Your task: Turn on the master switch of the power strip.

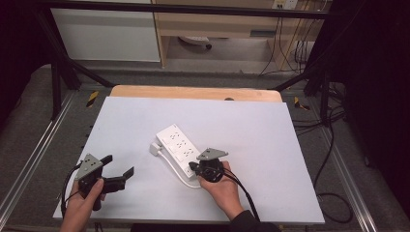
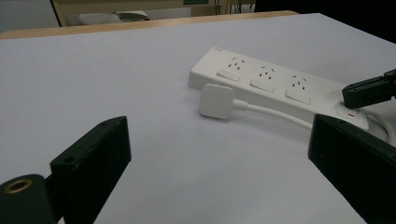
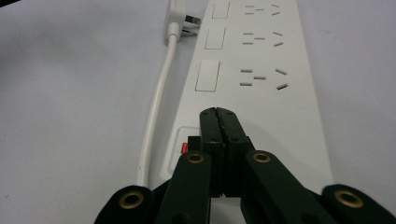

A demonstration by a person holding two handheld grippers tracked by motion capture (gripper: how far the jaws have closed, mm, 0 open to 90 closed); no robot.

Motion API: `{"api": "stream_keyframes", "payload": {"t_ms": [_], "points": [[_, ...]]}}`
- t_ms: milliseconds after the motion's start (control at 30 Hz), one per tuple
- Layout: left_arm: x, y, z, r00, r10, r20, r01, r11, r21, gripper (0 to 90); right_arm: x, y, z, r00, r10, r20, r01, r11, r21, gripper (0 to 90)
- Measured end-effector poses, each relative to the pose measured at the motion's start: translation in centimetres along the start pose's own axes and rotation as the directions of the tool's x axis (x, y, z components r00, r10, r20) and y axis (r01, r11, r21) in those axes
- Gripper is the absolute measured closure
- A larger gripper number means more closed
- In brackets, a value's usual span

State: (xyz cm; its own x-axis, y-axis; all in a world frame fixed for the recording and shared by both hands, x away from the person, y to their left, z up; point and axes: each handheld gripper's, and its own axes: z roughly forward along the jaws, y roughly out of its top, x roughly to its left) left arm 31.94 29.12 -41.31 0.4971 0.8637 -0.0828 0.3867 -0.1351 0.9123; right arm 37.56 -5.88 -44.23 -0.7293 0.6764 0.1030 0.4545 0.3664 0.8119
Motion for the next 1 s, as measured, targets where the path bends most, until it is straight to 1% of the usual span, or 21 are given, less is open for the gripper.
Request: {"api": "stream_keyframes", "payload": {"t_ms": [200, 233, 267, 367, 500, 633, 867, 1000], "points": [[0.03, 0.0, 0.01, 1.0, 0.002, 0.0, -0.002, 1.0, 0.002, 5.9, 0.11, 0.0, 0.04, 1.0, -0.004, -0.008, 0.004, 1.0, -0.016, 90.0], [0.02, 0.0, 0.02, 1.0, 0.001, 0.001, -0.001, 1.0, 0.001, 5.9, 0.09, -0.02, 0.05, 0.9999, -0.005, -0.01, 0.005, 1.0, -0.029, 90.0], [0.02, 0.0, 0.0, 1.0, 0.001, 0.001, -0.001, 1.0, 0.0, 5.9, 0.09, -0.02, 0.05, 0.9999, -0.005, -0.01, 0.005, 1.0, -0.029, 90.0], [0.07, 0.0, -0.03, 1.0, 0.001, -0.001, -0.001, 1.0, -0.001, 5.9, 0.24, 0.05, 0.03, 0.9999, 0.0, -0.012, -0.001, 0.999, -0.046, 90.0], [0.06, 0.01, -0.03, 1.0, 0.002, -0.001, -0.002, 1.0, 0.0, 5.9, 0.26, 0.14, 0.04, 0.9999, 0.002, -0.017, -0.003, 0.998, -0.056, 90.0], [0.1, 0.01, -0.03, 1.0, 0.002, -0.003, -0.002, 1.0, -0.002, 5.9, 0.15, 0.23, -0.01, 0.9995, 0.018, -0.025, -0.019, 0.998, -0.068, 90.0], [0.12, 0.01, -0.05, 1.0, 0.0, -0.003, 0.0, 1.0, -0.002, 5.9, -0.04, 0.53, -0.17, 0.9994, 0.022, -0.027, -0.024, 0.996, -0.086, 90.0], [0.13, 0.02, -0.04, 1.0, 0.002, -0.004, -0.002, 1.0, -0.002, 5.9, -0.28, 0.81, -0.36, 0.999, 0.033, -0.029, -0.035, 0.995, -0.094, 90.0]]}}
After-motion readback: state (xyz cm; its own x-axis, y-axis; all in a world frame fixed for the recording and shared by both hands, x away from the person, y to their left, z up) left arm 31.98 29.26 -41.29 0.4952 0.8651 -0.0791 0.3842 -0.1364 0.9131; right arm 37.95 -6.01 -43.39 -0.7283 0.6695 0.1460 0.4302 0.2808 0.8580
